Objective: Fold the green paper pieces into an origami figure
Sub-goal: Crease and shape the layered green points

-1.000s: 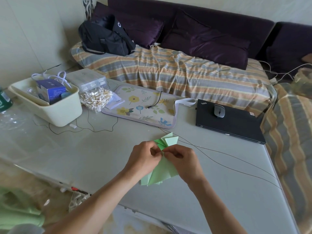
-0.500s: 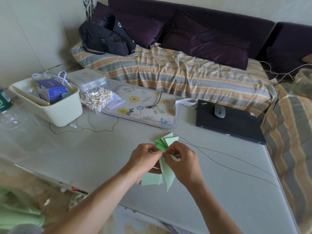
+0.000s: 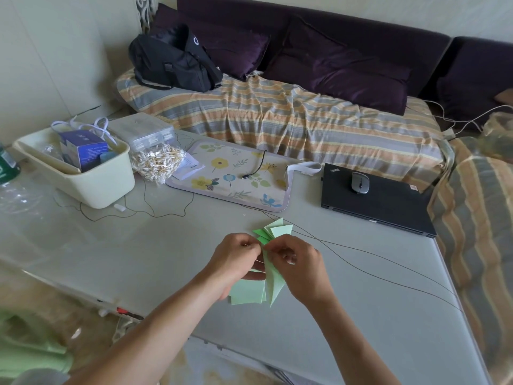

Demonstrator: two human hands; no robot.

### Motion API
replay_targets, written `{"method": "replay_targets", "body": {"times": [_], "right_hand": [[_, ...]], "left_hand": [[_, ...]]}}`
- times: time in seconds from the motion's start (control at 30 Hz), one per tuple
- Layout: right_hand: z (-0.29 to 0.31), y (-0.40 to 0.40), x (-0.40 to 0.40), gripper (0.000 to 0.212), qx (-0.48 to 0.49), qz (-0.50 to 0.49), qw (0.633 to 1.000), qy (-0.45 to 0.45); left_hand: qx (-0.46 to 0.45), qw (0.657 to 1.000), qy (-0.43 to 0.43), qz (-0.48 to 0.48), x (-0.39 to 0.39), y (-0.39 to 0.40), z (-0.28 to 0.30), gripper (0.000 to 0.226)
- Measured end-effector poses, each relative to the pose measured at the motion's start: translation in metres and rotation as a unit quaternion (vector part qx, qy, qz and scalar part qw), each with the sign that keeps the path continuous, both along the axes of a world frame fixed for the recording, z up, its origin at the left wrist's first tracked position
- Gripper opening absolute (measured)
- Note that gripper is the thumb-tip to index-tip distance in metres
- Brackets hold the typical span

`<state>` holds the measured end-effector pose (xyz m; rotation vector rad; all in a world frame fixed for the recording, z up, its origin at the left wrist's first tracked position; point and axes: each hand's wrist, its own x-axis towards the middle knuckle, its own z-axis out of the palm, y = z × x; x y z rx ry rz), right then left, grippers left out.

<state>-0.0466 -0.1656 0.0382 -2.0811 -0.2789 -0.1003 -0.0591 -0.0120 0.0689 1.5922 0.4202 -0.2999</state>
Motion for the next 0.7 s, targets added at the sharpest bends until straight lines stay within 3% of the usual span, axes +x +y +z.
{"method": "replay_targets", "body": {"times": [0.23,0.33,0.47,0.7], "right_hand": [[0.0019,-0.0028,0.0031,0.014,0.093,-0.019,0.989,0.115],[0.0016,-0.0016,0.0036,0.008,0.096,-0.031,0.985,0.142],[0.0016,-0.0005,0.0028,0.016,0.079,-0.029,0.982,0.168],[0.0015,-0.0005,0.0026,0.008,0.084,-0.022,0.976,0.197]], "left_hand": [[0.039,0.998,-0.039,-0.030,0.0009,0.0019,-0.0063,0.013],[0.063,0.997,-0.045,-0.020,0.0025,0.0040,-0.0078,0.010],[0.092,0.994,-0.058,-0.005,0.0029,0.0038,-0.0080,0.007],[0.064,0.996,-0.061,0.024,0.0035,0.0047,-0.0071,0.008]]}}
